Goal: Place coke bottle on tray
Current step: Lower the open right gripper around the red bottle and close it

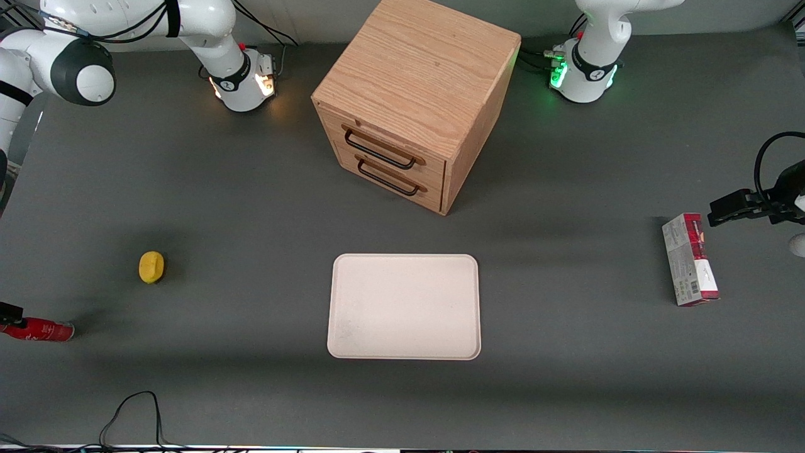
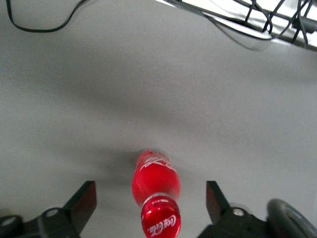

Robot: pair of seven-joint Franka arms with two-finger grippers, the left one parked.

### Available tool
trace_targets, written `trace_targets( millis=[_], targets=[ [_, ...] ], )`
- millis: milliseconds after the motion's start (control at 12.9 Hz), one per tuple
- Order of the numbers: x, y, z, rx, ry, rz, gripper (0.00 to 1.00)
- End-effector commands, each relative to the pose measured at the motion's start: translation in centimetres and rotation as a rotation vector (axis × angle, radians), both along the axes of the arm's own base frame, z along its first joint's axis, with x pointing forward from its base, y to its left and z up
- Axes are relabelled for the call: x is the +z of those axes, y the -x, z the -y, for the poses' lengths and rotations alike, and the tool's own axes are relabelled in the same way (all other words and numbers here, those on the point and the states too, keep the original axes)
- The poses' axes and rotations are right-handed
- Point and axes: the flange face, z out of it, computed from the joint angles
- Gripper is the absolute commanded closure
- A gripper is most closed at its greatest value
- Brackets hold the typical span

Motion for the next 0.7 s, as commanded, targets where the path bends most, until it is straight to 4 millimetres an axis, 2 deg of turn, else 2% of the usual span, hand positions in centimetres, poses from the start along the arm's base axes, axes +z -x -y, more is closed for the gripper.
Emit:
trace_targets(
  millis=[0,155,232,387,619],
  targets=[
    [0.36,-0.33,0.31,0.048,0.023,0.019,0.09],
    [0.37,-0.25,0.49,0.047,0.026,0.02,0.14],
    [0.3,-0.23,0.48,0.056,0.027,0.018,0.21],
    [0.14,-0.06,0.74,0.068,0.029,0.014,0.4],
    [-0.03,0.04,0.83,0.069,0.03,0.008,0.6]
  ],
)
